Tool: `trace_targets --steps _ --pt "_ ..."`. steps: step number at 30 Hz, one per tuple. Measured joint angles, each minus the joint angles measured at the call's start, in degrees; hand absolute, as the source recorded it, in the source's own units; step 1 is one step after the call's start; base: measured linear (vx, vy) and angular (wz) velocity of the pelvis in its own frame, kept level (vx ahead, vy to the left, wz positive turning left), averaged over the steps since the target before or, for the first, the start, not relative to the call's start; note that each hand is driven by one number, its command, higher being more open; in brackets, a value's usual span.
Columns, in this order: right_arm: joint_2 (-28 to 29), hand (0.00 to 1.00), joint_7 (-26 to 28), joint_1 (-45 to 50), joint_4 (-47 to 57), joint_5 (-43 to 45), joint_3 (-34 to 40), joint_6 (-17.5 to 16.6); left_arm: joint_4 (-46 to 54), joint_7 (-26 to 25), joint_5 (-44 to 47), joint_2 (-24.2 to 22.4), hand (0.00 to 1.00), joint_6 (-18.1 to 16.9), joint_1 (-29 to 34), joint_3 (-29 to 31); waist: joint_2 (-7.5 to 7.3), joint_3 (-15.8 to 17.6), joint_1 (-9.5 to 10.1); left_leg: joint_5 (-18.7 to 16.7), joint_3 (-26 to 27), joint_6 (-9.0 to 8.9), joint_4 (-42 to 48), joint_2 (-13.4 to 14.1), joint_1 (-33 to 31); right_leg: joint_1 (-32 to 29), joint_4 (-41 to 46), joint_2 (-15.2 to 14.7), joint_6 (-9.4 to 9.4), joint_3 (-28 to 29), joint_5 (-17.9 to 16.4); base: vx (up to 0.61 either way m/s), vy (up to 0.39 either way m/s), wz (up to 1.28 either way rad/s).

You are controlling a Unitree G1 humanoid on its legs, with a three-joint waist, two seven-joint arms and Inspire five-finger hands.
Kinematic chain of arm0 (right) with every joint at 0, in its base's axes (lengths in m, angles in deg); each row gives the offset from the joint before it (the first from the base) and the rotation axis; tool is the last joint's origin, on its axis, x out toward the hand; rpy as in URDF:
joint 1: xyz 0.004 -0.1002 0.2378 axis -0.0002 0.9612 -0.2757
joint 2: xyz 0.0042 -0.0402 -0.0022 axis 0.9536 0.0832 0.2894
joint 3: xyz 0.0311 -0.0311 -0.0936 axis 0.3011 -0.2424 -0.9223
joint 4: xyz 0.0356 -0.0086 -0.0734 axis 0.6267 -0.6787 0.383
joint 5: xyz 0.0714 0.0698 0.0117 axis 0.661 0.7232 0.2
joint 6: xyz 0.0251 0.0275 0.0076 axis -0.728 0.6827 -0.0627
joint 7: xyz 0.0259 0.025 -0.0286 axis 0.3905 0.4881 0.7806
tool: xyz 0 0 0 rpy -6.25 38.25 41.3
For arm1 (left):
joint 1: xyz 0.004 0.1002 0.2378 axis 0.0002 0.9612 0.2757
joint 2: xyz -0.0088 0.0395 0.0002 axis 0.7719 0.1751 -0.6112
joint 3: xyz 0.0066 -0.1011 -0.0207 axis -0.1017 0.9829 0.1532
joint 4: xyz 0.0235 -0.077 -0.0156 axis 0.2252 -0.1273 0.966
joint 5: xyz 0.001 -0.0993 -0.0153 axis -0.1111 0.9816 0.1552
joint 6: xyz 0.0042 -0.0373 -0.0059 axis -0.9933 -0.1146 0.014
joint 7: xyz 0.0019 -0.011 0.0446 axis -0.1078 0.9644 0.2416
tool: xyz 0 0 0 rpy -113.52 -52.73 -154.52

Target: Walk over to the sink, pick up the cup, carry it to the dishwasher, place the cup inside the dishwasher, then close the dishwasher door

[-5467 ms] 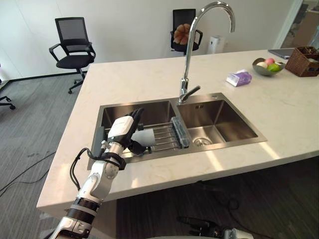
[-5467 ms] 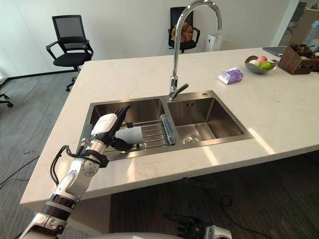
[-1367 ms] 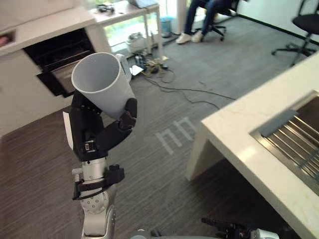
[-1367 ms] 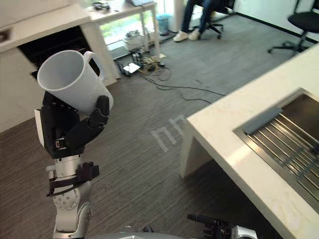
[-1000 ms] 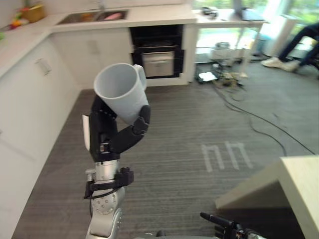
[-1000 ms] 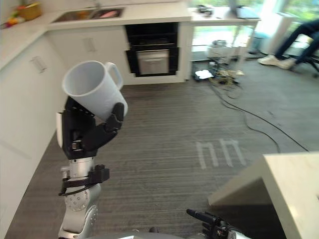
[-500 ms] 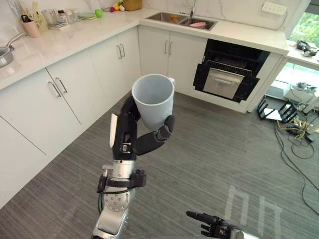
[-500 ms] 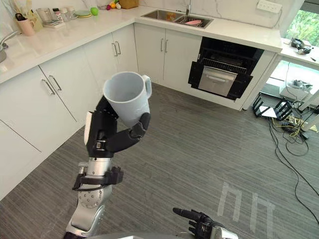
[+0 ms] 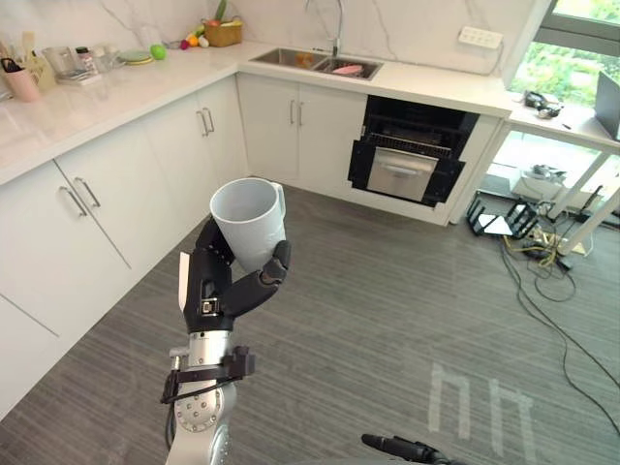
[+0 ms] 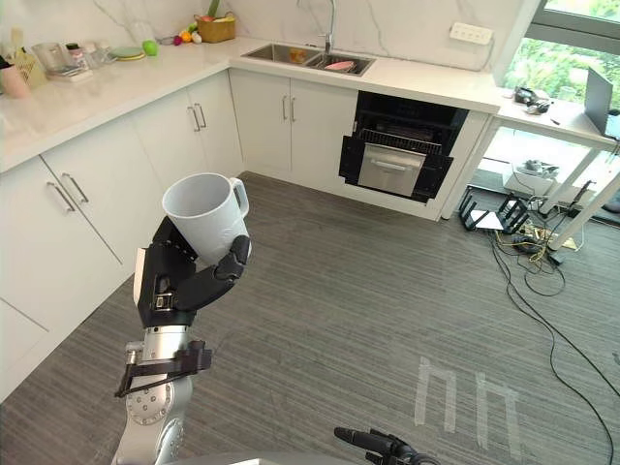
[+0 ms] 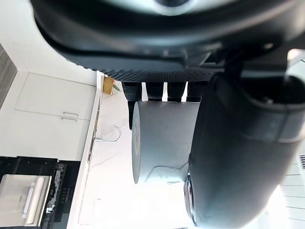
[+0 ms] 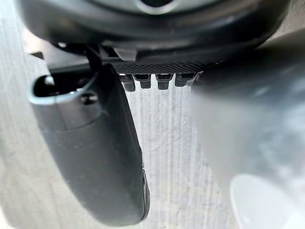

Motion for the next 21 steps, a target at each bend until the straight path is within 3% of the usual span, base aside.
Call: trace_targets --steps 3,5,6,7,9,10,11,12,13,14,16,17,18,20,21 --pt "0.2 1.00 1.0 0.5 0.2 1.0 1.7 -0.8 0.0 1.2 3.6 -0.2 0.00 0.0 0.2 0.3 -0.03 0.2 0.20 -1.0 0.3 -1.37 3.1 0.9 -1.2 -0.9 4.0 0.4 -0.68 0.3 -2.8 -0.06 -0.088 0.08" --pt "0.3 1.00 1.2 0.5 0.0 1.3 1.9 -1.1 0.2 2.0 4.3 -0.4 0.00 0.0 0.4 0.3 -0.17 0.4 0.41 -3.2 -0.2 -2.12 10.9 2.0 -4.7 -2.2 7.5 0.3 -1.24 -1.0 -6.0 -0.07 -0.071 0.37" --pt "0.2 1.00 1.2 -0.1 -0.1 1.3 1.9 -1.1 1.0 2.0 4.4 -0.8 0.00 0.0 0.6 0.5 -0.27 1.4 0.94 -3.9 0.0 -2.47 21.0 3.1 -9.5 -2.6 9.7 0.1 -1.63 -1.8 -7.0 -0.07 -0.054 0.27" --pt "-0.4 1.00 1.3 -0.4 0.1 1.4 1.9 -1.1 2.7 1.9 4.4 -1.8 0.00 0.0 1.1 0.7 0.35 2.8 1.41 -3.0 0.0 -2.83 31.6 4.9 -14.5 -2.8 11.8 0.4 -2.16 -2.3 -7.9 -0.07 -0.046 0.22" --pt "-1.1 1.00 1.3 -0.6 0.3 1.6 1.9 -1.1 5.9 1.8 4.4 -2.8 0.00 -0.1 2.8 1.3 1.26 3.4 1.72 0.0 1.3 -2.69 41.8 7.7 -19.2 -2.8 14.0 0.8 -2.41 -3.0 -9.6 -0.01 0.006 0.21" --pt "-1.1 1.00 1.3 -0.7 0.1 1.7 1.8 -0.9 6.7 1.9 4.4 -2.8 0.00 -0.5 3.1 2.2 0.75 3.8 1.74 2.3 2.6 -2.51 45.9 9.0 -21.3 -2.0 14.1 0.4 -2.56 -3.3 -9.9 0.04 0.028 0.19" --pt "-1.2 1.00 1.3 -1.0 -0.1 1.8 1.8 -0.8 6.7 1.9 4.4 -2.8 0.00 -0.8 2.9 2.8 0.45 4.0 1.77 1.1 3.0 -1.88 46.8 9.3 -21.9 -1.6 14.0 0.1 -2.56 -3.5 -10.0 0.08 0.072 0.14" --pt "-1.4 1.00 1.3 -1.2 -0.1 1.8 1.9 -0.7 6.4 1.9 4.4 -2.3 0.00 -1.0 2.5 3.9 0.40 4.8 1.74 -3.0 3.5 -0.99 44.0 9.2 -22.2 -0.9 13.9 -0.9 -2.12 -3.6 -10.4 0.04 0.060 0.08" --pt "-1.6 1.00 1.3 -1.4 -0.2 2.0 1.9 -0.7 6.0 2.0 4.4 -2.0 0.00 -1.0 2.4 4.4 0.22 5.0 1.70 -4.3 3.8 -0.79 40.6 8.8 -22.2 -0.6 13.8 -1.5 -1.85 -3.6 -10.5 0.10 0.145 0.15" --pt "-1.9 1.00 1.3 -1.7 -0.7 2.0 2.0 -0.7 5.2 2.5 4.4 -1.9 0.00 -1.1 2.2 5.1 0.02 5.3 1.44 -4.7 4.3 -0.88 31.8 7.5 -22.0 -0.1 13.3 -3.2 -1.27 -3.8 -10.8 0.11 0.176 0.15" --pt "-2.9 1.00 1.3 -1.9 -2.0 2.0 2.0 -0.7 3.8 2.9 4.4 -2.4 0.00 -0.9 2.1 5.1 0.21 5.4 1.42 -1.0 3.1 -1.74 16.4 5.2 -20.9 1.2 12.3 -5.4 0.48 -3.8 -11.4 0.17 0.249 0.08" --pt "-3.3 1.00 1.3 -1.9 -3.2 2.0 2.1 -0.7 3.0 3.3 4.5 -2.6 0.00 -0.9 2.1 5.0 0.42 5.5 1.59 4.7 2.5 -1.80 12.6 3.9 -19.0 2.9 11.6 -6.1 2.08 -2.9 -12.1 0.26 0.282 -0.03" --pt "-3.1 1.00 1.0 -2.0 -3.9 2.0 2.7 -0.7 1.8 3.4 5.3 -2.6 0.00 -0.8 2.1 5.2 0.26 5.2 1.80 4.5 3.0 0.22 12.4 1.8 -18.2 4.4 10.6 -7.3 3.29 -1.5 -12.3 0.28 0.267 0.02" --pt "-2.5 1.00 1.0 -2.2 -4.6 2.0 3.4 -0.5 1.3 3.3 6.3 -2.7 0.00 -0.8 1.9 5.7 -1.57 4.6 1.23 1.8 3.1 1.96 15.0 -0.4 -19.3 4.6 10.6 -9.2 4.88 -0.1 -12.3 0.30 0.223 0.15" --pt "-2.5 1.00 0.8 -2.4 -4.8 2.0 4.2 0.1 0.8 3.3 6.9 -2.7 0.00 -0.8 1.7 5.6 -1.62 4.6 1.51 0.1 3.5 2.39 16.8 -1.0 -19.8 4.7 10.8 -9.9 5.85 0.8 -11.8 0.32 0.224 0.08"
